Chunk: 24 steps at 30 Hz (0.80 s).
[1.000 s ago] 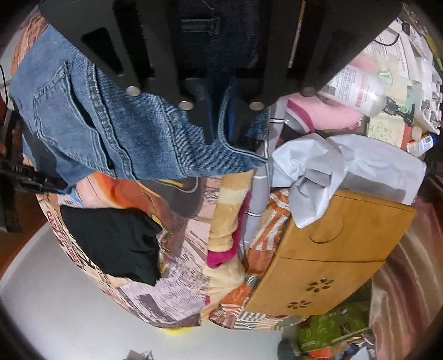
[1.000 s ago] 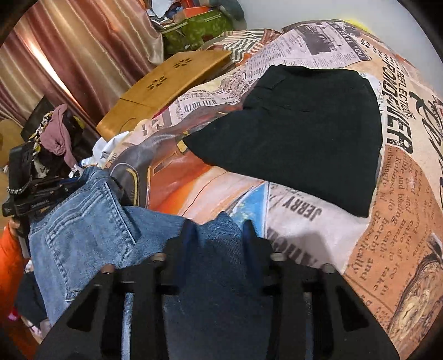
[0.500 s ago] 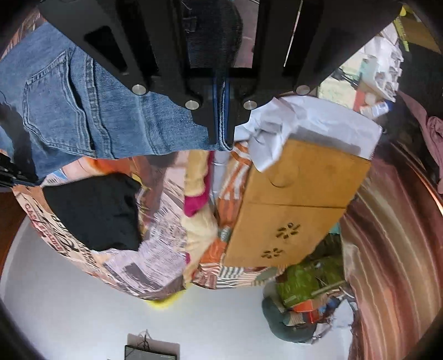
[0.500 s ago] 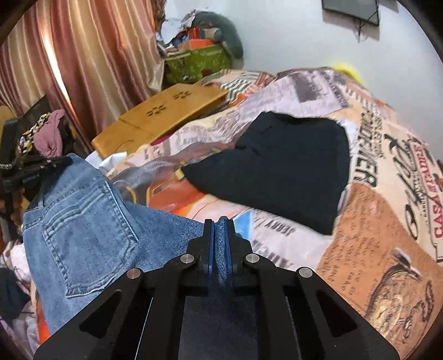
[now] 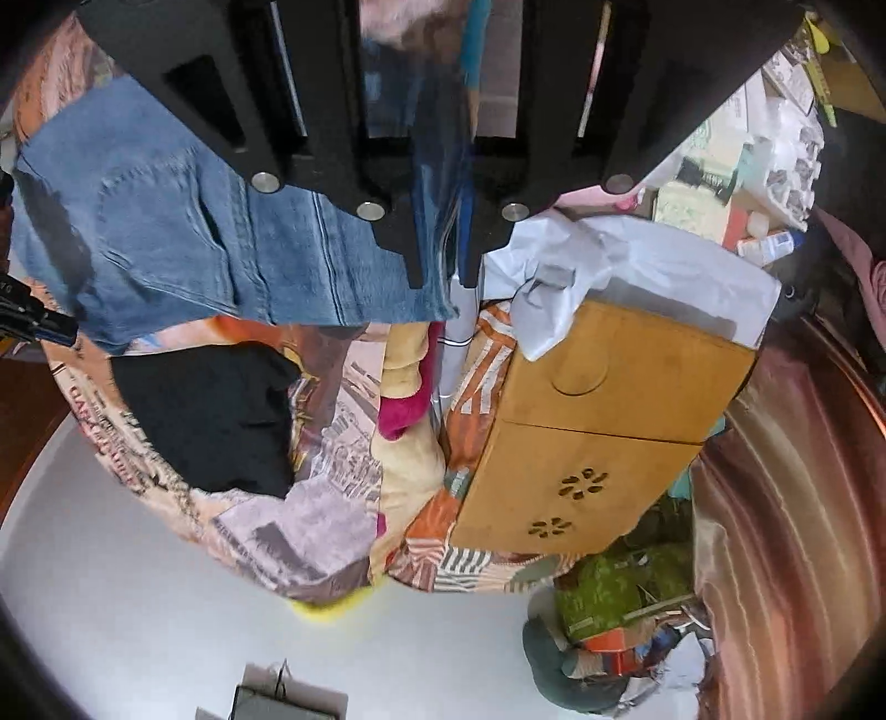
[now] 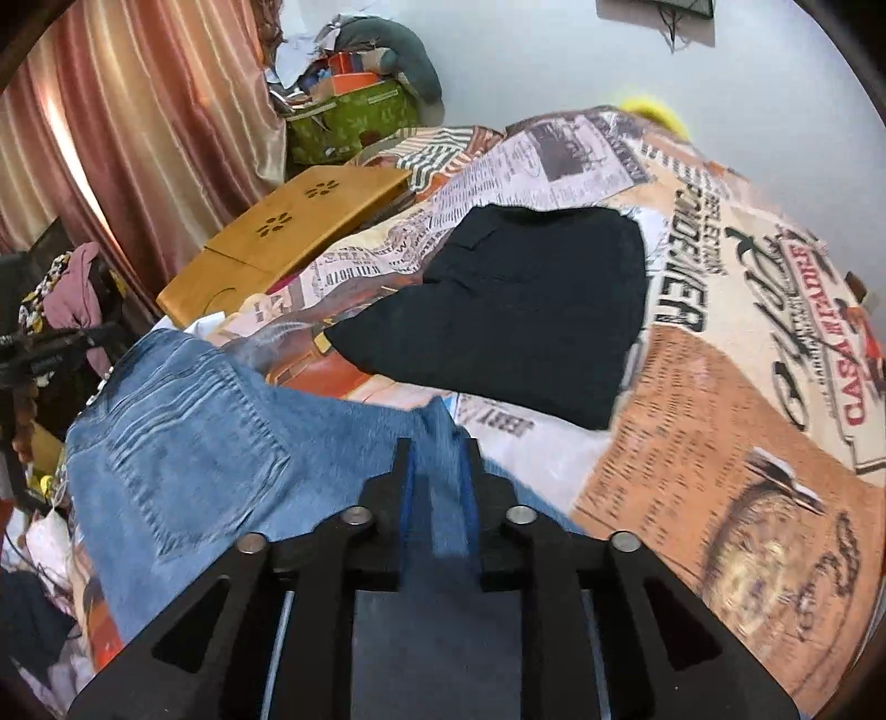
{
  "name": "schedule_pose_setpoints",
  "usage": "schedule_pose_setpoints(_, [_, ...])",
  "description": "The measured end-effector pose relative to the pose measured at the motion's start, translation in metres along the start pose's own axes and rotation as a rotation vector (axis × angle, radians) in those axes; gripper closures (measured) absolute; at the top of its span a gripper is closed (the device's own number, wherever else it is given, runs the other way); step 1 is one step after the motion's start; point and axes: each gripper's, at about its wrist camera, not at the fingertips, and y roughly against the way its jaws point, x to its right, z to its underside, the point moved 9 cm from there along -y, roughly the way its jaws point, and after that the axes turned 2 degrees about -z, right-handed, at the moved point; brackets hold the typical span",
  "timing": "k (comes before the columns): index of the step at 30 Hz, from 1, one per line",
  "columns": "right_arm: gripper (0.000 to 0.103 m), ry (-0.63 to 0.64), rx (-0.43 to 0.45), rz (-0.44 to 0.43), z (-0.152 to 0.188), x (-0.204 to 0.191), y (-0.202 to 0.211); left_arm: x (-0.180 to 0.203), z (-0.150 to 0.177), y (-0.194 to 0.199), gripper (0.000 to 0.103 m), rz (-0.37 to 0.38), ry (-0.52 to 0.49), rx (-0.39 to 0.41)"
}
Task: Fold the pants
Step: 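Grasp the jeans waistband with the left tool and lift it over the folded legs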
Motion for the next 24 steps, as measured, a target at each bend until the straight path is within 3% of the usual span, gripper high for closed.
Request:
schedule_pose_setpoints(3, [0.075, 0.0, 0.022, 0.006, 0.008, -0.003, 0.021, -0.005, 0.02, 0.022, 0.075, 0.004, 0.015, -0.004])
schedule_pose_setpoints(10, [0.073, -0.042, 0.031, -0.02, 0.031, -0.013, 0.049, 0.014, 0.085, 0.033, 0.062, 0.066, 0.008, -0.069])
schedule_pose_setpoints(13, [0.063, -0.046, 0.035, -0.023, 0.043, -0.02, 0.056, 0.034, 0.111, 0.025, 0.062, 0.122, 0.009, -0.114])
schedule_pose_setpoints(16, [0.06, -0.05, 0.032, -0.035, 0.054, -0.028, 0.057, 0.05, 0.125, 0.013, 0.062, 0.159, 0.014, -0.153])
schedule_pose_setpoints(23, [0.06, -0.017, -0.017, -0.062, 0.078, -0.049, 0.045, 0.062, 0.119, -0.014, 0.062, 0.114, 0.089, -0.14])
schedule_pose_setpoints(24, [0.06, -0.016, -0.025, -0.068, 0.081, -0.051, 0.042, 0.06, 0.118, -0.015, 0.068, 0.095, 0.09, -0.128])
